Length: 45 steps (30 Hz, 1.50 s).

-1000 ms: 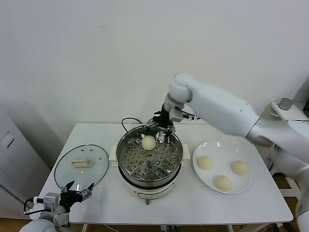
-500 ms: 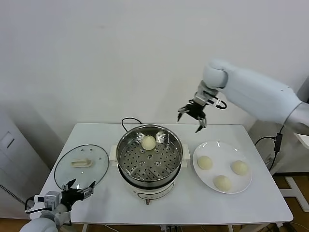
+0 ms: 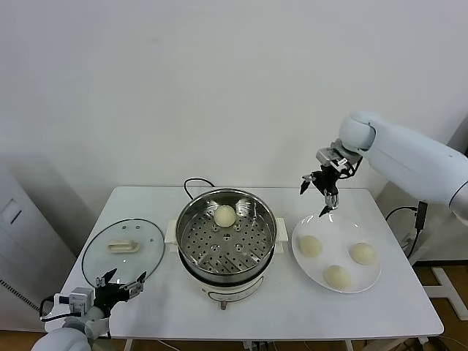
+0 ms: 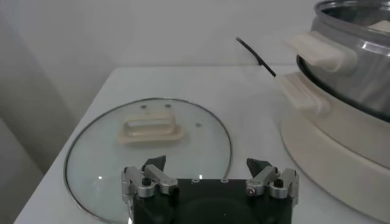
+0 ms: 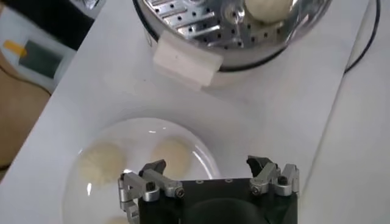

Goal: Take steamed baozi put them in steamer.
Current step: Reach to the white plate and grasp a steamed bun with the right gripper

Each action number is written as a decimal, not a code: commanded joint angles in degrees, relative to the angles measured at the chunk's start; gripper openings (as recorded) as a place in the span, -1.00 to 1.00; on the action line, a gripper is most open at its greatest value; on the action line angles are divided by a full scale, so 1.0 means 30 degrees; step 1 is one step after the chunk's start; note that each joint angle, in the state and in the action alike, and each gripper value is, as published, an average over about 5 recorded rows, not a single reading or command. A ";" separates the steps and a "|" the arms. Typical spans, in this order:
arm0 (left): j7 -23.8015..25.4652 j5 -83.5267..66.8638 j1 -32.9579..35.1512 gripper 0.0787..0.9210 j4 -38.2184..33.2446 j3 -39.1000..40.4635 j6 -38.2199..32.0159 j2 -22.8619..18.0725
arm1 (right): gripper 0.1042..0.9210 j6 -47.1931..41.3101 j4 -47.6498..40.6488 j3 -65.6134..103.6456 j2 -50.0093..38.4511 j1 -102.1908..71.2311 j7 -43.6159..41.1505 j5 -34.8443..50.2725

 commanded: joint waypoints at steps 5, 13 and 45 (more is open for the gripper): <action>0.0002 0.0092 0.0035 0.77 -0.0021 -0.0024 0.0048 -0.0053 | 0.76 -0.1041 -0.1176 0.1920 -0.0252 -0.3843 0.0551 -0.0644; 0.0002 0.0093 0.0038 0.77 -0.0088 -0.0026 0.0085 -0.0061 | 0.76 -0.0626 -0.2537 0.3752 0.0631 -0.5252 0.0897 -0.2112; 0.0024 0.0088 0.0426 0.77 -0.0452 -0.0136 0.0043 -0.0122 | 0.41 0.0198 -0.4344 0.6892 0.2365 -0.7561 0.1911 -0.5258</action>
